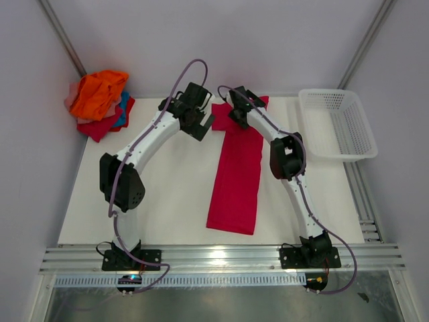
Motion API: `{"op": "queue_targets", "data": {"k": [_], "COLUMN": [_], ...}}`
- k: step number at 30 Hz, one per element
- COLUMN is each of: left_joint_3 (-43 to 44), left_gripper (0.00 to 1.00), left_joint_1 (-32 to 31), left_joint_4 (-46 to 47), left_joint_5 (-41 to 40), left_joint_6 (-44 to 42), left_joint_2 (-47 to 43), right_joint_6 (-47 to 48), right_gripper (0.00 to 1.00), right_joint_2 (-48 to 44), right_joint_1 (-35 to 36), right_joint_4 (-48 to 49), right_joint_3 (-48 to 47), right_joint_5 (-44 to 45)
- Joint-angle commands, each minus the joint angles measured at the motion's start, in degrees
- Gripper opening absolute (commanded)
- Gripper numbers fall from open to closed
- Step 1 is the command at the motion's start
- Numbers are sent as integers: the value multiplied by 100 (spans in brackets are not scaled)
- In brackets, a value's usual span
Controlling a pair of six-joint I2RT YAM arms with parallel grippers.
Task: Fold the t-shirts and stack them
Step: Rotate the tshirt 90 degrees
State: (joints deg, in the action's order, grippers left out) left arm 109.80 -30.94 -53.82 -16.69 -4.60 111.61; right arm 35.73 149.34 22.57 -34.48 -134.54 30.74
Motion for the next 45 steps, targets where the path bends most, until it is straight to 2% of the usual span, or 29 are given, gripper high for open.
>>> {"op": "queue_targets", "data": {"k": [1, 13, 25, 29, 30, 31, 33, 36, 41, 45], "left_joint_3": [-11, 15, -178, -353, -389, -433, -512, -530, -389, -389], "left_gripper": [99, 99, 99, 99, 99, 99, 99, 99, 99, 99], "left_joint_1": [44, 44, 44, 53, 44, 44, 44, 44, 44, 35], "left_joint_4": [47, 30, 3, 30, 38, 65, 82, 100, 100, 109], "left_joint_5": [87, 227, 210, 210, 192, 201, 218, 324, 701, 974], "left_joint_6": [161, 276, 258, 206, 197, 188, 153, 109, 231, 162], "left_joint_2": [-26, 10, -201, -333, -377, -403, -438, -439, -482, -570], "right_joint_6": [216, 233, -83, -171, -189, -145, -188, -434, 109, 330], "right_gripper": [99, 99, 99, 99, 99, 99, 99, 99, 99, 99], "right_joint_2": [201, 43, -19, -115, -176, -281, -676, -1344, -2442, -2952], "right_joint_1": [55, 713, 942, 925, 899, 890, 820, 714, 679, 477], "right_joint_4": [424, 644, 434, 644, 766, 1220, 1522, 1400, 1892, 2059], "right_joint_3": [-178, -213, -160, 76, 190, 505, 648, 490, 1245, 1790], "right_joint_5": [-7, -516, -736, -237, 191, 439, 853, 872, 1346, 1575]}}
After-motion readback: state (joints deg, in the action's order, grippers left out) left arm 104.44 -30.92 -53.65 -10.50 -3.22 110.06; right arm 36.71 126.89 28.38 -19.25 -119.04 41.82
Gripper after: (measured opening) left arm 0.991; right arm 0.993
